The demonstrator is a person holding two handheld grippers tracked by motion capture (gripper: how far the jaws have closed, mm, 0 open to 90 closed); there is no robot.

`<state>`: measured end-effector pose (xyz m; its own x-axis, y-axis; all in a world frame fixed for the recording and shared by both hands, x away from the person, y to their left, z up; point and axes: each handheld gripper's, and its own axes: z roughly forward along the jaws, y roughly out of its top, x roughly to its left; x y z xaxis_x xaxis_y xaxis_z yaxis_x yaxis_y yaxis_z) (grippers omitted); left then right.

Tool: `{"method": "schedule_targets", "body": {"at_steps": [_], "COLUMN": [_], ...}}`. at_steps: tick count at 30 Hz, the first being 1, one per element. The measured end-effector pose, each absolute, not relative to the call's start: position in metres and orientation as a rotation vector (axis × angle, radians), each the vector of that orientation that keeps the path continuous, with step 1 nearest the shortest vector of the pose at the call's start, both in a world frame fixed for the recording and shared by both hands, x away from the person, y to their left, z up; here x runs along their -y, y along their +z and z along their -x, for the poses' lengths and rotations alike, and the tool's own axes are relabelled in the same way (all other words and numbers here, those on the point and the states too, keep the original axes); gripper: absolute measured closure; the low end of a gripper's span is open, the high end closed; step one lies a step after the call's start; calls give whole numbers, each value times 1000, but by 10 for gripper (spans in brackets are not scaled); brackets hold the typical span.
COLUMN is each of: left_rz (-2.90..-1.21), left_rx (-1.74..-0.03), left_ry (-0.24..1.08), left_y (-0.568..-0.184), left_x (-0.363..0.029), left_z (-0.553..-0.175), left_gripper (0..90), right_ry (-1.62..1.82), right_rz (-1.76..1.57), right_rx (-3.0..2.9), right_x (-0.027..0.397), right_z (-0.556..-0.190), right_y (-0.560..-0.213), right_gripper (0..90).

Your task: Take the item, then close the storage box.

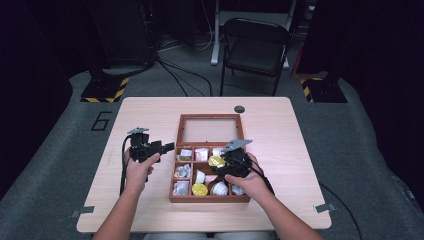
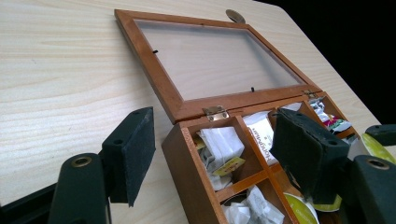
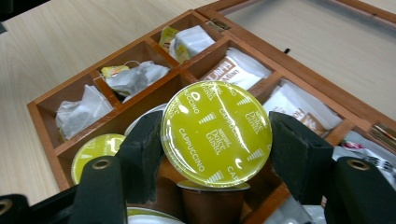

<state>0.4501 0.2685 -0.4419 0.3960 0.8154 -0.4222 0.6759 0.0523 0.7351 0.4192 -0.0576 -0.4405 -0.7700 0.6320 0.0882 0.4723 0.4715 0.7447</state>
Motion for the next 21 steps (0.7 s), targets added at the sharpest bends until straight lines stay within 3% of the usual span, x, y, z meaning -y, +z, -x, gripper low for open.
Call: {"method": "schedule_targets", "body": {"at_steps": [10,21], "left_rz": [-1675,-1669], "left_rx": [-1320,-1338], "left_ry": [172,168], "left_y": [-442,-445], "left_x": [-269,-269], "left_z": [-452,-459], "left_gripper": [301,300], "right_ry": [1171,1082], "right_rz": [-1055,-1210], "right_rx": [-2430,-2248], "right_x": [84,141], "right_z": [-431,-446], "right_y": [-438,-438], "right_gripper": [376,376]}}
